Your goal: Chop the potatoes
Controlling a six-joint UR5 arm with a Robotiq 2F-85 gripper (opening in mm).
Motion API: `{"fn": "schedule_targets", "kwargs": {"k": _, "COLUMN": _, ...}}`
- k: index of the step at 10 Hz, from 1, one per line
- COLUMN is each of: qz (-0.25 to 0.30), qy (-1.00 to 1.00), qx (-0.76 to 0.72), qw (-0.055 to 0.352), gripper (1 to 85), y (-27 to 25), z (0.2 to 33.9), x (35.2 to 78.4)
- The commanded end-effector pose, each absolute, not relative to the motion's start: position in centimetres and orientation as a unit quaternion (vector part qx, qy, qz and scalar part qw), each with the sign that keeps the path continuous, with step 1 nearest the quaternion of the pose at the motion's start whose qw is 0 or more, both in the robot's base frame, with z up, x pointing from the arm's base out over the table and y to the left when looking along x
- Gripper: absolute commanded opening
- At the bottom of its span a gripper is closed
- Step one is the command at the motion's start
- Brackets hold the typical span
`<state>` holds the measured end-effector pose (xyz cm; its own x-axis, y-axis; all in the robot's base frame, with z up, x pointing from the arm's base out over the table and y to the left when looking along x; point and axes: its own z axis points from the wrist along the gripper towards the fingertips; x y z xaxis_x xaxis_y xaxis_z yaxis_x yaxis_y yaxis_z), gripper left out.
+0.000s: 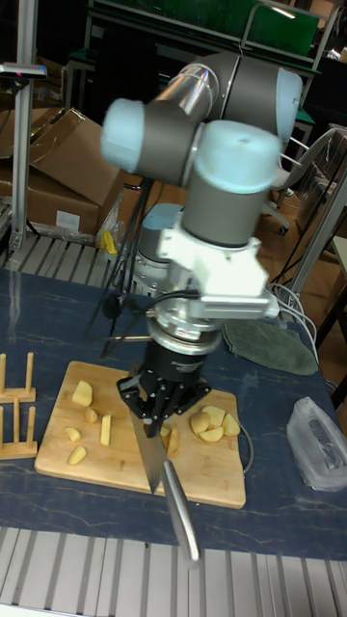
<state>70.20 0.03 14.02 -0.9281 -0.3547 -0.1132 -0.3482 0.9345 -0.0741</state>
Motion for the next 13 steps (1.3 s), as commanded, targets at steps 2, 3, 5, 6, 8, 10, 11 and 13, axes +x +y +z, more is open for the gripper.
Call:
{"fn": "schedule_targets", "kwargs": {"k": 2, "qz": -0.045, "qy": 0.968, "qx": -0.220, "qw": 0.113, "gripper": 1.0, "y": -1.9, "z": 13.6, "x": 73.0}}
{"fn": "schedule_targets", "kwargs": {"k": 3, "qz": -0.041, "qy": 0.968, "qx": -0.216, "qw": 0.117, "gripper": 1.0, "y": -2.2, "z": 13.3, "x": 72.9}}
{"fn": "schedule_targets", "kwargs": {"k": 5, "qz": -0.033, "qy": 0.970, "qx": -0.202, "qw": 0.129, "gripper": 1.0, "y": -3.2, "z": 12.6, "x": 72.7}}
{"fn": "schedule_targets", "kwargs": {"k": 6, "qz": -0.023, "qy": 0.972, "qx": -0.191, "qw": 0.133, "gripper": 1.0, "y": -3.1, "z": 12.0, "x": 72.7}}
{"fn": "schedule_targets", "kwargs": {"k": 8, "qz": -0.011, "qy": 0.977, "qx": -0.168, "qw": 0.130, "gripper": 1.0, "y": -3.4, "z": 11.6, "x": 71.9}}
{"fn": "schedule_targets", "kwargs": {"k": 10, "qz": -0.003, "qy": 0.981, "qx": -0.150, "qw": 0.123, "gripper": 1.0, "y": -2.8, "z": 12.3, "x": 70.6}}
{"fn": "schedule_targets", "kwargs": {"k": 11, "qz": 0.015, "qy": 0.984, "qx": -0.131, "qw": 0.118, "gripper": 1.0, "y": -1.6, "z": 12.2, "x": 70.0}}
{"fn": "schedule_targets", "kwargs": {"k": 13, "qz": 0.036, "qy": 0.989, "qx": -0.088, "qw": 0.113, "gripper": 1.0, "y": 1.6, "z": 12.0, "x": 69.4}}
